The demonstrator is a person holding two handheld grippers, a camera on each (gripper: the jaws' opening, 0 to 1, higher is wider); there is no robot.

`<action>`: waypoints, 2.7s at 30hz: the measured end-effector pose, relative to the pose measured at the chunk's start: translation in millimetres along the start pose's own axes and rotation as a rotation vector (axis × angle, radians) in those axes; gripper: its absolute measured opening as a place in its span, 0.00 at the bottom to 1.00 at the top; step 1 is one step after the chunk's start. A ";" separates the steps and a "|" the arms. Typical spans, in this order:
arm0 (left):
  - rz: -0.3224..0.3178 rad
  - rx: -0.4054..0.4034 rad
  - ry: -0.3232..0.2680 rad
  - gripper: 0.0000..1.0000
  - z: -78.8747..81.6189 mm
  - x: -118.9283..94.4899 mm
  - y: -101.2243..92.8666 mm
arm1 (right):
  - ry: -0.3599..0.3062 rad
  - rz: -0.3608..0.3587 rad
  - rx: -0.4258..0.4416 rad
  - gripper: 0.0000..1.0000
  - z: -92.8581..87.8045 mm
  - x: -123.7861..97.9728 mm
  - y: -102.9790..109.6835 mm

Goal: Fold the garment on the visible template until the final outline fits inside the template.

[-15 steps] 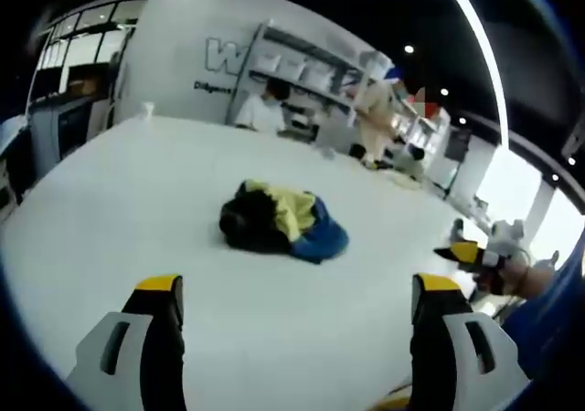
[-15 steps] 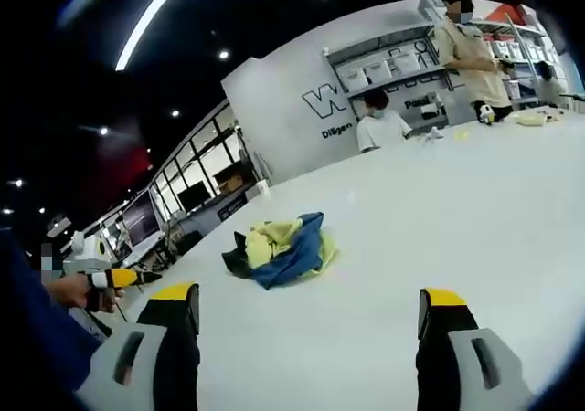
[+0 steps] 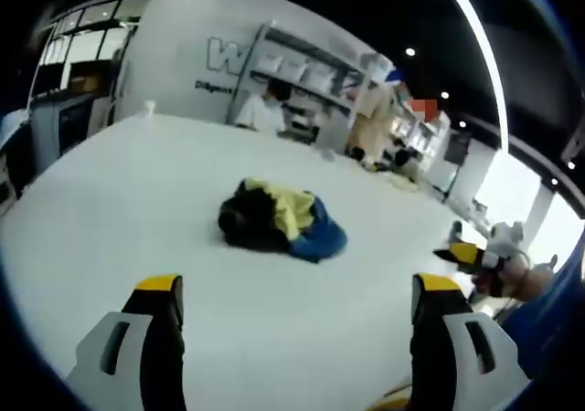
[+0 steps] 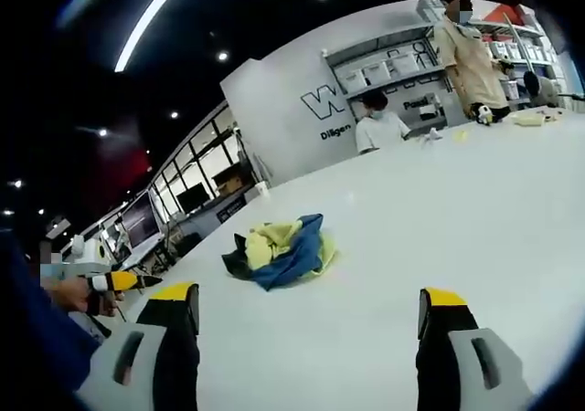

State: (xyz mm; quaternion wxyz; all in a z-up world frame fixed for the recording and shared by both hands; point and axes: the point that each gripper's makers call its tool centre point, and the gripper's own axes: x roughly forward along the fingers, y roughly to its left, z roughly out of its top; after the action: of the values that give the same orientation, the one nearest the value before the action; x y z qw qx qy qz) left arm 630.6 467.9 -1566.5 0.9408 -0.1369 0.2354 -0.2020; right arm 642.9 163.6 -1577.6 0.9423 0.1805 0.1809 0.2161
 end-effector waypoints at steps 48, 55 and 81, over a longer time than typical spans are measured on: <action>-0.047 -0.062 0.044 0.99 -8.1 38.3 5.7 | 0.106 0.133 0.070 0.81 7.1 102.2 4.5; -0.023 -0.095 0.036 0.99 -16.9 33.9 12.7 | 0.190 0.188 -0.044 0.76 17.8 161.7 3.0; 0.050 -0.154 0.026 0.99 -30.2 16.9 24.7 | 0.480 0.114 -0.197 0.28 25.3 291.4 -29.9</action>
State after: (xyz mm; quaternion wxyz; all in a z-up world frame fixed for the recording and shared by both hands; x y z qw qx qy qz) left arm 637.1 477.3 -1607.4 0.9291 -0.2004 0.2658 -0.1613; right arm 908.8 269.5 -1644.7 0.8718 0.0414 0.3667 0.3222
